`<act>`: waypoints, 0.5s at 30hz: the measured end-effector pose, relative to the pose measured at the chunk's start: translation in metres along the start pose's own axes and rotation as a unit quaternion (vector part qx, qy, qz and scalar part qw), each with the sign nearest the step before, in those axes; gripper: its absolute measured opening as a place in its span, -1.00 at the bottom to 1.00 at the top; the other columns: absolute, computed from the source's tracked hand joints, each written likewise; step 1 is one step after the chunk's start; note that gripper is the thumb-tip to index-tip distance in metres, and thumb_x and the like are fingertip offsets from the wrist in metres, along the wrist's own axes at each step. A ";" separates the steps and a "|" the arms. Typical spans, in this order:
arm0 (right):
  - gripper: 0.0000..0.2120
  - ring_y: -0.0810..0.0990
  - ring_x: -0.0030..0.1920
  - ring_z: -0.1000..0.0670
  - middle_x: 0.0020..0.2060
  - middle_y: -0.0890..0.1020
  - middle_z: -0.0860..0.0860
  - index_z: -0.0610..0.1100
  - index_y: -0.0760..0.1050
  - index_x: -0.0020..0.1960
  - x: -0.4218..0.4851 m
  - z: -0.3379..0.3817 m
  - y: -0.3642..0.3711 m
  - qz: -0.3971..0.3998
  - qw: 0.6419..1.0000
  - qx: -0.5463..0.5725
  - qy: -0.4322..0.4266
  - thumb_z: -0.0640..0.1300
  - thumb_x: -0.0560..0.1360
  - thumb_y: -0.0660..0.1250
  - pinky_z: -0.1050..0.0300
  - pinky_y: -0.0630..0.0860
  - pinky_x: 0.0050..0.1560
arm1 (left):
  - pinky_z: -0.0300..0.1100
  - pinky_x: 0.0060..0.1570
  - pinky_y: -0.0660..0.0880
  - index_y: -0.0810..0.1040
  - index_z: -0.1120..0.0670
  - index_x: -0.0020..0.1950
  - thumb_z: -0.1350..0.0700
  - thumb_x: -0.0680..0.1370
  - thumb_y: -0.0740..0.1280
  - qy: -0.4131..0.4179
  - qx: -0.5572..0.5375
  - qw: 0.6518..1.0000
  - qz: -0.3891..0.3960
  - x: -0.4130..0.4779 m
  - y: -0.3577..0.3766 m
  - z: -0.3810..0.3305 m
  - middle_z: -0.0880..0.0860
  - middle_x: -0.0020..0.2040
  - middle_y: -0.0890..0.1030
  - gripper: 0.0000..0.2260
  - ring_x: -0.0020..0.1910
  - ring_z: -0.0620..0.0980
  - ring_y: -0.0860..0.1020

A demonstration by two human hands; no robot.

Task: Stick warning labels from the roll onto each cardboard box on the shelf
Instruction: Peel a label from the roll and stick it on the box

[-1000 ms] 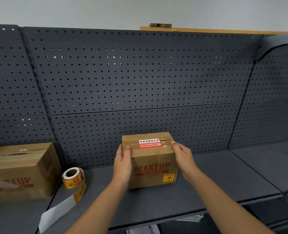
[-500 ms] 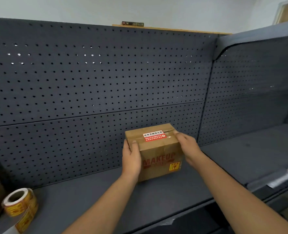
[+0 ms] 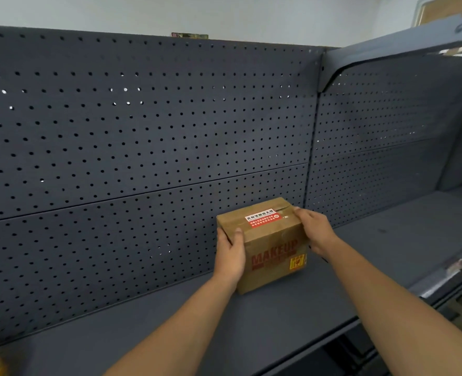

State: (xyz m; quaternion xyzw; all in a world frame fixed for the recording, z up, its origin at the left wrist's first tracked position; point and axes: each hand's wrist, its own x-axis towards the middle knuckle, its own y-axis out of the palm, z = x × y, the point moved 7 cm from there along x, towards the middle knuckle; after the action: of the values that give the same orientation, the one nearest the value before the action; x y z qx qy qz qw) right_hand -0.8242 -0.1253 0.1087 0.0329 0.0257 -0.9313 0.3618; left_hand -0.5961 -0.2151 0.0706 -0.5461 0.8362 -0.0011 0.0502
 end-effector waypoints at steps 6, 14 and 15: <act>-0.79 0.61 0.12 -0.19 0.07 0.68 -0.14 -0.02 0.67 -0.03 0.027 -0.015 -0.013 -0.021 1.000 -0.020 0.006 0.08 0.63 0.35 -0.23 0.60 0.20 | 0.04 0.33 0.50 0.21 -0.20 0.60 -0.26 0.66 0.20 -0.005 0.003 1.000 0.025 -0.005 0.013 -0.010 -0.03 0.39 0.55 -0.48 0.31 0.03 0.56; -0.80 0.60 0.01 -0.07 0.02 0.69 -0.09 -0.16 0.66 0.09 0.028 0.005 -0.023 -0.049 0.974 -0.192 -0.109 -0.08 0.66 0.32 0.06 0.49 -0.08 | 0.02 0.25 0.54 0.36 -0.06 0.48 -0.28 0.62 0.24 -0.019 0.090 0.996 0.019 0.003 0.014 -0.014 -0.05 0.27 0.58 -0.50 0.23 0.03 0.58; -0.81 0.62 0.06 -0.08 0.01 0.67 -0.05 -0.17 0.65 0.14 0.028 0.012 -0.022 -0.058 0.961 -0.237 -0.131 -0.11 0.64 0.33 0.06 0.50 -0.04 | -0.02 0.17 0.53 0.38 -0.02 0.43 -0.22 0.64 0.26 -0.032 0.108 0.993 0.019 0.006 0.012 -0.017 -0.04 0.20 0.58 -0.56 0.17 0.02 0.58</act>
State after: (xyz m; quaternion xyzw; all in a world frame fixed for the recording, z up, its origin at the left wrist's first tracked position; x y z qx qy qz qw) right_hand -0.8603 -0.1286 0.1192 -0.1779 0.1997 -0.9141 0.3048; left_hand -0.6110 -0.2164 0.0864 -0.5211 0.8395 -0.0733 0.1354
